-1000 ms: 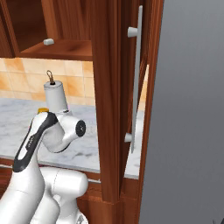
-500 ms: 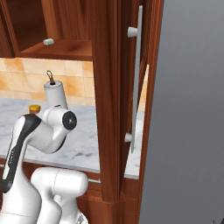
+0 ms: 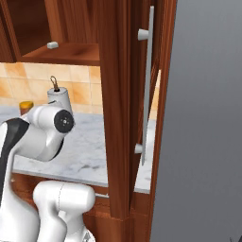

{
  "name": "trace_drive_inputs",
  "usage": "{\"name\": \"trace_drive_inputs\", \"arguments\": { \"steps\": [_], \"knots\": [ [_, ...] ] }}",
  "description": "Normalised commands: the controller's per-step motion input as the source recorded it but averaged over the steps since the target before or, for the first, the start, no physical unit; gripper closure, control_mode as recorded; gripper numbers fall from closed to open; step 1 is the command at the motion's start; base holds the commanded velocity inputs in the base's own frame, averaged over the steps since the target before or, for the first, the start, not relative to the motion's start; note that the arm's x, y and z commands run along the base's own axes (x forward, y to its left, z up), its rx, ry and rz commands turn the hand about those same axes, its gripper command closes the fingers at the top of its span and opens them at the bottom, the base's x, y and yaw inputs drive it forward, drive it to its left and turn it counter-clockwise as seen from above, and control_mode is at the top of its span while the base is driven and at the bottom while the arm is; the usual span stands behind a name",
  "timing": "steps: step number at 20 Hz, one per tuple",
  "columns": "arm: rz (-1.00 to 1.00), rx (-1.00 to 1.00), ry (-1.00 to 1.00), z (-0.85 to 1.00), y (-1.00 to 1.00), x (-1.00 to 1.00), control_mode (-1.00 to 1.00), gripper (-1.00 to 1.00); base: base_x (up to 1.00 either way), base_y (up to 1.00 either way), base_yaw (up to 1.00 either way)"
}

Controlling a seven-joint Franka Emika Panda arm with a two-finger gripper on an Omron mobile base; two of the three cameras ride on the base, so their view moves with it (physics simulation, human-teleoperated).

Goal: Pick the honey bottle and honey bottle from the counter and place them in the cabinets closest to them.

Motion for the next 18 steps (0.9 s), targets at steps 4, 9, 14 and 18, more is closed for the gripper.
{"name": "trace_drive_inputs", "arguments": {
  "steps": [4,9,14,18],
  "knots": [
    [-0.07,0.03,-0.08,0.67,-0.14,-0.05,-1.00,1.00,0.00,0.00,0.00],
    [-0.09,0.00,-0.07,0.72,-0.13,0.00,-1.00,1.00,0.00,0.00,0.00],
    [-0.03,0.00,-0.03,0.84,-0.08,0.00,-1.00,1.00,0.00,0.00,0.00],
    [0.00,0.00,-0.02,0.72,0.00,0.00,-1.00,1.00,0.00,0.00,0.00]
  ]
}}
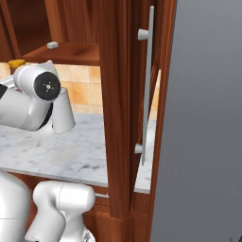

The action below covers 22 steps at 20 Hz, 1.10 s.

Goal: Pick the honey bottle and honey bottle from the counter and place them in the cabinets closest to them.

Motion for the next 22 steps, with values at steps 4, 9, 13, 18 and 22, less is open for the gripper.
{"name": "trace_drive_inputs", "arguments": {
  "steps": [4,9,13,18,22],
  "knots": [
    [0.00,0.00,-0.01,0.45,-0.05,0.13,-1.00,1.00,0.00,0.00,0.00],
    [-0.01,0.01,-0.11,0.14,-0.13,0.19,-1.00,1.00,0.00,0.00,0.00],
    [-0.04,0.00,-0.20,0.26,0.00,0.20,-1.00,1.00,0.00,0.00,0.00],
    [-0.07,0.00,-0.11,0.24,0.00,0.27,-1.00,1.00,0.00,0.00,0.00],
    [-0.07,0.00,0.03,0.00,0.00,0.33,-1.00,1.00,0.00,0.00,0.00]
  ]
}}
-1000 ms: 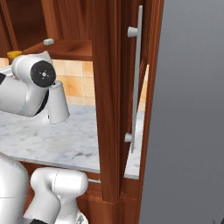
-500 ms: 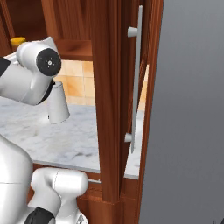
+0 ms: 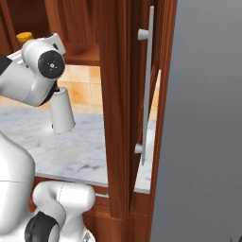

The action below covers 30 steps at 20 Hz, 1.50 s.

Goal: Pick the honey bottle and honey bottle from the counter and place them in the cabinets closest to them.

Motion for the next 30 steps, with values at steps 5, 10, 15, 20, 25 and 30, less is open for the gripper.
{"name": "trace_drive_inputs", "arguments": {
  "steps": [5,10,15,20,25,30],
  "knots": [
    [-0.04,0.00,0.01,0.11,-0.05,0.22,-1.00,1.00,0.00,0.00,0.00],
    [0.00,0.06,0.00,0.07,-0.07,0.28,-1.00,1.00,0.00,0.00,0.00],
    [0.00,0.09,0.00,-0.02,-0.14,0.39,-1.00,1.00,0.00,0.00,0.00],
    [0.00,0.01,0.01,0.00,-0.01,0.40,-1.00,1.00,0.00,0.00,0.00],
    [-0.02,-0.01,0.04,0.00,0.00,0.45,-1.00,1.00,0.00,0.00,0.00],
    [-0.02,0.00,0.02,0.00,0.00,0.35,-1.00,1.00,0.00,0.00,0.00]
  ]
}}
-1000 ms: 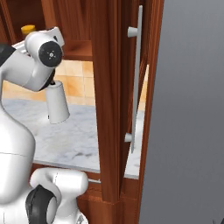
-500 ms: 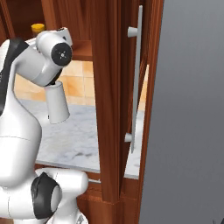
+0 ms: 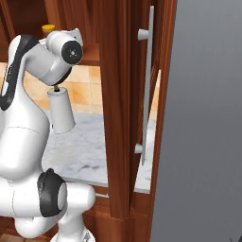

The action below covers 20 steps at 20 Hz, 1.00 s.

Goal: Pick the honey bottle and honey bottle from the counter and place them in the cabinets closest to them.

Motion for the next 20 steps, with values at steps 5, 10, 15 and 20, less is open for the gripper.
{"name": "trace_drive_inputs", "arguments": {
  "steps": [5,10,15,20],
  "knots": [
    [0.00,0.00,0.00,0.00,0.00,0.32,-1.00,1.00,0.00,0.00,0.00],
    [0.00,0.00,0.00,0.00,0.00,0.46,-1.00,1.00,0.00,0.00,0.00],
    [0.00,0.00,0.01,0.00,0.00,0.45,-1.00,1.00,0.00,0.00,0.00],
    [0.00,0.00,0.02,0.00,0.00,0.35,-1.00,1.00,0.00,0.00,0.00]
  ]
}}
